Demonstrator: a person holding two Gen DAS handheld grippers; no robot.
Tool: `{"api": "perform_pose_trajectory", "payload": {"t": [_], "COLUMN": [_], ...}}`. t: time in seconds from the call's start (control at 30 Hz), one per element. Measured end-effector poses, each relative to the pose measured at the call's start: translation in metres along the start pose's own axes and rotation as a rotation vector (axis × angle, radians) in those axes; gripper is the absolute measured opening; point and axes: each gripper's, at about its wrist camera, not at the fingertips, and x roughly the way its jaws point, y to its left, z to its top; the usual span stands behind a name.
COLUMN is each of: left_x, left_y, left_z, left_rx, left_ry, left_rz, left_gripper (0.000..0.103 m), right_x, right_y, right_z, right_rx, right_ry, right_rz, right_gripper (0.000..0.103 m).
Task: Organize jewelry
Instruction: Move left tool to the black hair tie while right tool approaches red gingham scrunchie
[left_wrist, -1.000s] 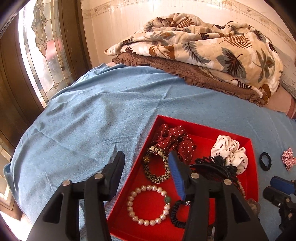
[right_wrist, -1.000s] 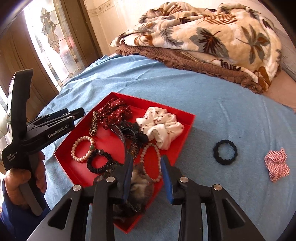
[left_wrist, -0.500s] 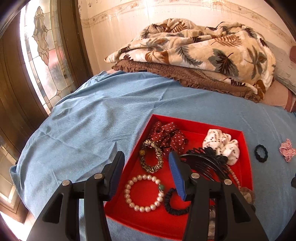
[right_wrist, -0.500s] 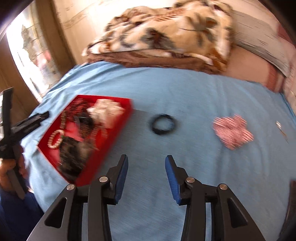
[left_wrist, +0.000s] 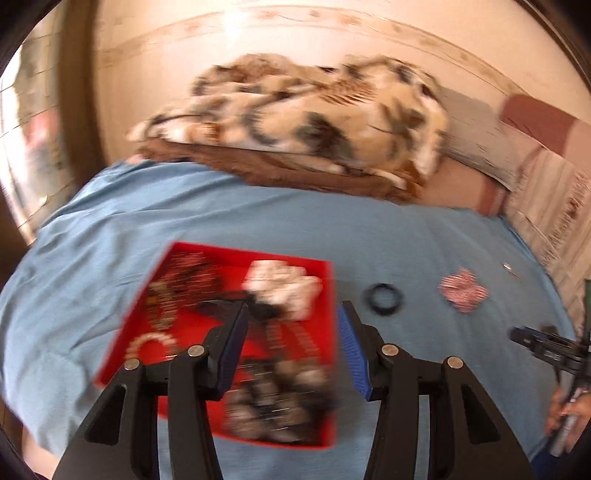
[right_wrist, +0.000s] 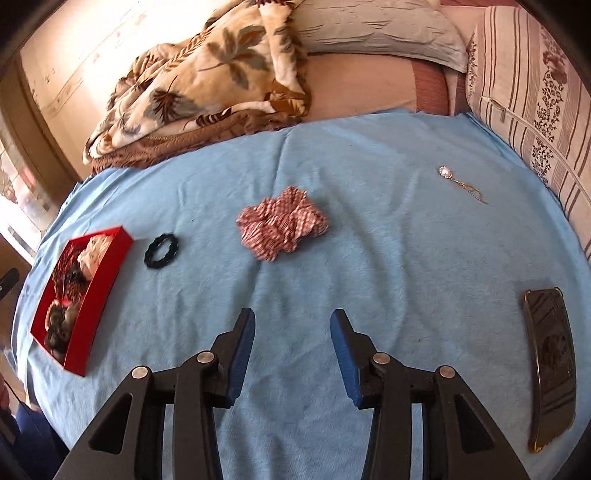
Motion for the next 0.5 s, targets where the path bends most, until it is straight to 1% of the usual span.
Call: {"api": "perform_pose_trajectory", "payload": {"t": [0.1,0.2,0.23,0.33,0.4,0.5], "left_x": [0.030,0.064,0.083,0.124,0.144,0.175], "left_y": [-0.037,-0.064,-0.073,-0.084,-0.087,-0.093], "left_z": [0.009,0.013,0.015,0.015,0.014,0.012], "left_rx": [0.034,0.073,0.082,0.058,0.057,0.081], "left_ry": [0.061,0.105,0.131,0.196,0.221,0.251], "left_rz": [-0.068,-0.067,-0.070,-0.078,-0.065,-0.012], "left_gripper": [0.049,0.049,0.049,0.047,0.040,0.039], "right_x": [0.005,0.017,0.021,0.035,0.046,0.061], "right_y": [-0.004,-0.003,-0.002,-0.002,-0.002,-0.005], "right_z": [0.007,0.018,0.022,0.032,0.040,0.049], "right_rx": [0.007,0.003,-0.002,-0.013,-0.019,-0.016], "right_ry": [-0.013,-0.019,-0.018,-0.015,-0.013,-0.009], "right_rz": [0.016,0.031,0.036,0.049,0.052,0.054], "right_gripper": [0.052,0.054,0.054,0.054,0.055,0.057]}}
